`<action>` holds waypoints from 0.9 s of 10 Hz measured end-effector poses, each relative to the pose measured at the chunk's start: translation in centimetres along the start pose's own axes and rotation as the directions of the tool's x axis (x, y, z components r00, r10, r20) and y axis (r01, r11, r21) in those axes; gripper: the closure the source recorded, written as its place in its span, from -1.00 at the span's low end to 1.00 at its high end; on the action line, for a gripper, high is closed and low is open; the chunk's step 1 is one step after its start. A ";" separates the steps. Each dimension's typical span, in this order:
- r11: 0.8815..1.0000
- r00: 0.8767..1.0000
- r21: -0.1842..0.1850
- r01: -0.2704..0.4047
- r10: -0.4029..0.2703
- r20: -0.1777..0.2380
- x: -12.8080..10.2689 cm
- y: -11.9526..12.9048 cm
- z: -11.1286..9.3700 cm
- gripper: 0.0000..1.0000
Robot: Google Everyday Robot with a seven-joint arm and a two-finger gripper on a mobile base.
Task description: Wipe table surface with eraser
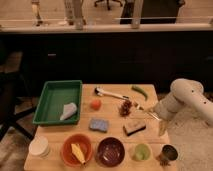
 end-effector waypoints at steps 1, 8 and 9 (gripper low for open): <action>1.000 1.000 0.000 -0.001 0.001 0.000 0.0 0.0 0.0 -0.60; 0.994 0.997 0.104 -0.040 0.032 0.069 1.6 -1.8 1.4 -0.60; 0.993 0.996 0.112 -0.042 0.033 0.088 2.0 -2.0 1.7 -0.60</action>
